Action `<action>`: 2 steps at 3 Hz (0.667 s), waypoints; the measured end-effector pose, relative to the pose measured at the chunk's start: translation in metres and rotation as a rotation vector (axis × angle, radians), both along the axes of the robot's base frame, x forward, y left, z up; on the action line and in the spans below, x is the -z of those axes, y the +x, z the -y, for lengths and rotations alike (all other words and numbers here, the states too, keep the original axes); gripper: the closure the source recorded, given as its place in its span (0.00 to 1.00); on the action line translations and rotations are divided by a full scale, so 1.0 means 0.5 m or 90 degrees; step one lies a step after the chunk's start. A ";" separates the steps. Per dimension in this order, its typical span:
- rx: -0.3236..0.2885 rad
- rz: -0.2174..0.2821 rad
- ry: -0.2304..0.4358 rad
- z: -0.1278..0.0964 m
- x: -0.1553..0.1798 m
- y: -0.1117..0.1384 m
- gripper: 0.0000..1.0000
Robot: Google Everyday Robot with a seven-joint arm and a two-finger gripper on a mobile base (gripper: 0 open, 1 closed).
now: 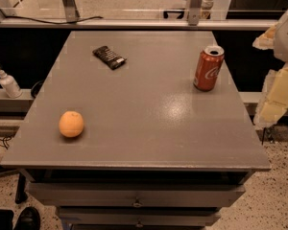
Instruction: Pick rxbar chocolate
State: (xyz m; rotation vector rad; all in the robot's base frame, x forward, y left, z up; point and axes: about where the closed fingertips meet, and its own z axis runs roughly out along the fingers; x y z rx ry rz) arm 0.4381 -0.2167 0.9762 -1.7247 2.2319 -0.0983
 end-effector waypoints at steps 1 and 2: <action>0.000 0.000 0.000 0.000 0.000 0.000 0.00; -0.002 0.008 0.019 -0.015 0.014 0.016 0.00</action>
Offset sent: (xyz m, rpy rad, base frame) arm 0.0271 0.0233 -0.0282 0.1018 -0.0216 0.0137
